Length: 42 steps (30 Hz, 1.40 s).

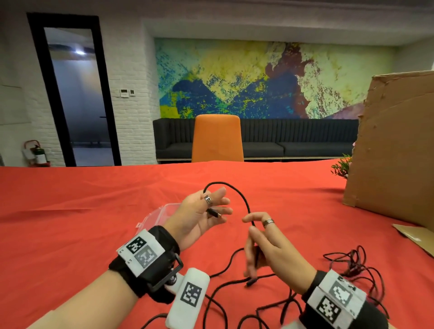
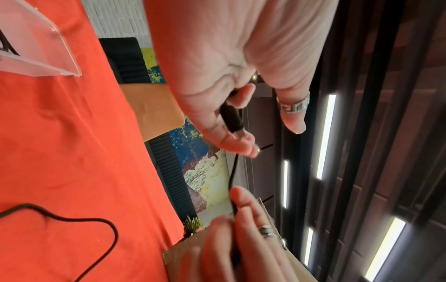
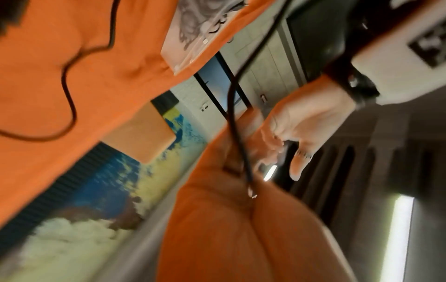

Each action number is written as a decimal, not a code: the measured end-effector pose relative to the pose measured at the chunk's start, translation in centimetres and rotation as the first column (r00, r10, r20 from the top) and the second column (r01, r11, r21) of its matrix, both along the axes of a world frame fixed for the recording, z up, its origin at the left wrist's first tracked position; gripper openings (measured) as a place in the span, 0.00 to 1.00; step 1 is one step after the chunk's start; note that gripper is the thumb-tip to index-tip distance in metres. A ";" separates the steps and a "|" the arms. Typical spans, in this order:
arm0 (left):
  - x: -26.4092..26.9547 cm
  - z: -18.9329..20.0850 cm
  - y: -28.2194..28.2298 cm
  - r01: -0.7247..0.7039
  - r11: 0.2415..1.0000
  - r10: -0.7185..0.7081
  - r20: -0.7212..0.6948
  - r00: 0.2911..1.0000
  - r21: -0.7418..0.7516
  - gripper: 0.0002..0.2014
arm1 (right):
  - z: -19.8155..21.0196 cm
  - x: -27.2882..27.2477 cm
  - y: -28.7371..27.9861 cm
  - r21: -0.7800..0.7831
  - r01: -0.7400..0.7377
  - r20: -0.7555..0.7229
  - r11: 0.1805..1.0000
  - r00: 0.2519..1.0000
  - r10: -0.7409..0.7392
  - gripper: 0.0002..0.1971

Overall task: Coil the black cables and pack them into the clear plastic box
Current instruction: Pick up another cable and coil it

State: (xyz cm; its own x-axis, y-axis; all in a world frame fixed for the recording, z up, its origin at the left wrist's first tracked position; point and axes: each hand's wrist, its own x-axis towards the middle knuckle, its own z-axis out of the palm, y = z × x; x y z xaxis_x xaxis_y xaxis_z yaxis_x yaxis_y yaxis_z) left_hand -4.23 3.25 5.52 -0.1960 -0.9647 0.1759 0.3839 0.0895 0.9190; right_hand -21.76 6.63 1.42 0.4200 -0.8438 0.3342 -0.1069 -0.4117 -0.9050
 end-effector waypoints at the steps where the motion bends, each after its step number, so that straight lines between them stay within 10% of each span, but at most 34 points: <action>1: 0.0 -0.2 0.0 -0.007 1.000 0.007 0.007 1.000 0.000 0.15 | -0.2 0.3 -0.1 -0.074 0.065 0.007 0.995 0.998 -0.065 0.05; 8: -1.9 0.0 1.3 0.017 0.999 -0.023 0.202 0.979 0.031 0.28 | 0.7 2.7 -0.6 -0.269 0.339 0.250 0.902 0.928 -0.275 0.23; 11: -1.9 0.5 1.3 0.011 0.999 -0.019 0.174 0.985 0.047 0.31 | 1.5 2.8 -0.3 -0.217 0.430 0.333 0.876 0.876 -0.348 0.07; 15: -1.6 0.8 1.7 0.071 0.997 -0.075 0.177 0.981 0.031 0.27 | 1.5 3.5 0.5 -0.429 0.354 -0.091 0.831 0.898 -0.430 0.08; 19: -2.4 0.8 2.2 -0.022 0.999 0.034 0.278 0.960 -0.047 0.13 | 0.8 4.4 0.7 -0.498 0.205 -0.507 0.842 0.719 -0.475 0.17; 23: -1.4 1.2 2.4 -0.061 0.998 0.065 0.160 0.985 -0.032 0.07 | 0.2 3.9 0.5 -0.477 0.145 -0.463 0.867 0.797 -0.388 0.21; 31: 1.8 2.7 2.3 0.173 0.972 -0.162 -0.080 0.983 0.156 0.16 | -0.3 0.7 -1.2 -0.568 0.131 -0.527 0.813 0.700 -0.482 0.28; 36: 1.9 2.2 2.1 0.122 0.985 -0.134 0.096 0.986 0.126 0.10 | 0.5 0.3 -1.5 -0.729 0.146 -0.455 0.669 0.627 -0.632 0.24; 42: 2.0 1.4 2.0 0.009 0.996 -0.046 0.409 0.911 0.091 0.14 | 1.8 0.4 -0.4 -0.648 0.276 -0.523 0.709 0.515 -0.679 0.17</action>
